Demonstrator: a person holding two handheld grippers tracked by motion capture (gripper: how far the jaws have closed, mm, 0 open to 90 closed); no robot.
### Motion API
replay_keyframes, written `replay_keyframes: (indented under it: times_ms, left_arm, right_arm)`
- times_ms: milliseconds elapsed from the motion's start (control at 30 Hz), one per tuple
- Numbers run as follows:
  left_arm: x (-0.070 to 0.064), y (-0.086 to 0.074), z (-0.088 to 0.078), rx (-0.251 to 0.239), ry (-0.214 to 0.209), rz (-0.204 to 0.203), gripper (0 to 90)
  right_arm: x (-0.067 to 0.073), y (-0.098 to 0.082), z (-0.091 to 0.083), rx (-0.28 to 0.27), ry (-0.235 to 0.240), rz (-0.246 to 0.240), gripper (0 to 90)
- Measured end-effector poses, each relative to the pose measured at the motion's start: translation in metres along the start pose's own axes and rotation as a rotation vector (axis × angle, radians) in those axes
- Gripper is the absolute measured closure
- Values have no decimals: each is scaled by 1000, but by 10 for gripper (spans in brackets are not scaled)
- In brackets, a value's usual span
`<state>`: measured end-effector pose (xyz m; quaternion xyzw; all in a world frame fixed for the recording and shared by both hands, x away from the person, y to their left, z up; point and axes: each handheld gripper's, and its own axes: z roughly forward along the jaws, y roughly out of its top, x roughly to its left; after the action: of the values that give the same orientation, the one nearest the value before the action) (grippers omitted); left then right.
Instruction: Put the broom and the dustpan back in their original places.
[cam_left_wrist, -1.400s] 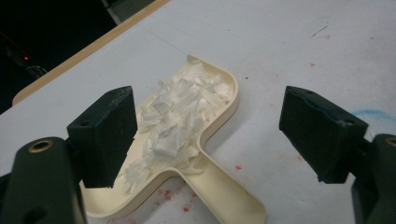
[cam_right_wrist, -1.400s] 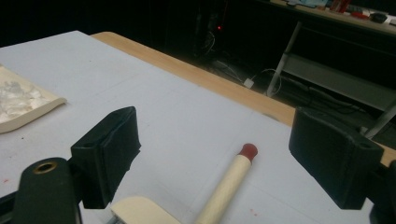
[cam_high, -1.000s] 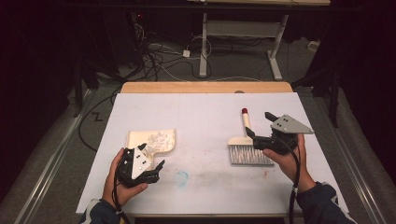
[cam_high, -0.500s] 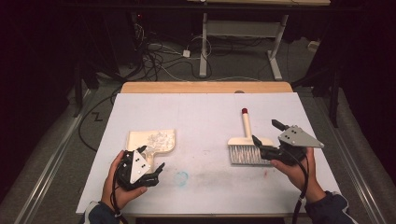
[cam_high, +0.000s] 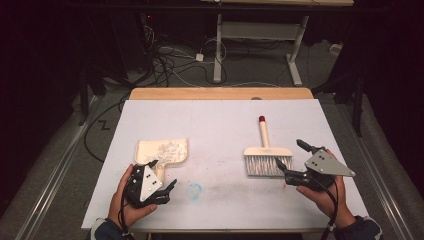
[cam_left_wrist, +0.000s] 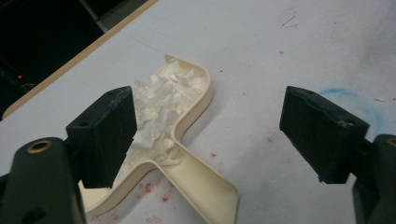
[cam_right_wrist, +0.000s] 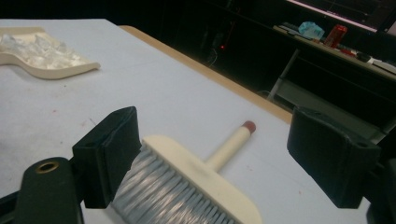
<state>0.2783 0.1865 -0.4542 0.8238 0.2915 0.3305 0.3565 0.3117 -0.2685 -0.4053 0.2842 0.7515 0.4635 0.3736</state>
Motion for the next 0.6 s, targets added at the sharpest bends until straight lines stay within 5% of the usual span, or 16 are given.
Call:
replay_keyframes:
  times_ms: [600]
  left_arm:
    - [0,-18,-1,52,-21,3,155]
  right_arm:
    - [7,-53,-24,95,-3,15,172]
